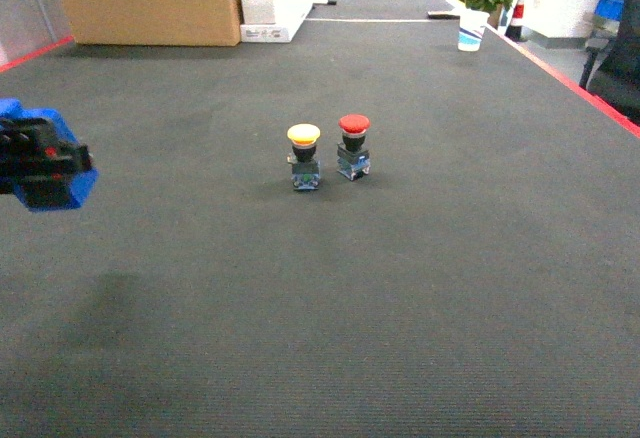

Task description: Pick blue part to blue bin on bottom shelf

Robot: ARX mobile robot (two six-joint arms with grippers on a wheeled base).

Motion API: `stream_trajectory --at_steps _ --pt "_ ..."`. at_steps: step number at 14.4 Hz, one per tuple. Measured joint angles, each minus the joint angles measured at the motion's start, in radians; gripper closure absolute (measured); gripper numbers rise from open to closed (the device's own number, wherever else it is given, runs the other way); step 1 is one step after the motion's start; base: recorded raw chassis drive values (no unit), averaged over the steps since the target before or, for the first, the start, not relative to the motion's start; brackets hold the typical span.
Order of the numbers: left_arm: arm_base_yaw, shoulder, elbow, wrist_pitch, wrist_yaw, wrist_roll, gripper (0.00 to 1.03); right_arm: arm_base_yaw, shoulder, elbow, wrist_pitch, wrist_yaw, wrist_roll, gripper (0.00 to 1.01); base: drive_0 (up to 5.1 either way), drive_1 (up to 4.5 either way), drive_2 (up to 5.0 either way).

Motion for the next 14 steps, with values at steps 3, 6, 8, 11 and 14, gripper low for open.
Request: stream_trajectory --at_steps 3,6,8,11,14 --pt "0.022 -0.317 -0.136 -0.058 0.027 0.018 0.58 0.0 0.0 0.0 0.0 0.0 0.0 0.03 0.0 0.0 0.0" --pt "0.009 -0.74 -0.275 -0.262 0.009 0.019 0.58 0.0 0.0 0.0 0.0 0.0 0.0 0.03 0.0 0.0 0.0" --pt "-0.021 -1.046 -0.336 -0.475 -0.026 0.013 0.58 0.0 0.0 0.0 0.0 0.0 0.0 0.03 0.0 0.0 0.0" --pt "-0.026 -1.508 -0.355 -0.808 -0.05 -0.011 0.58 0.0 0.0 0.0 0.0 0.0 0.0 0.03 0.0 0.0 0.0" --pt "0.063 -1.507 -0.369 -0.806 -0.027 -0.013 0.58 0.0 0.0 0.0 0.0 0.0 0.0 0.03 0.0 0.0 0.0"
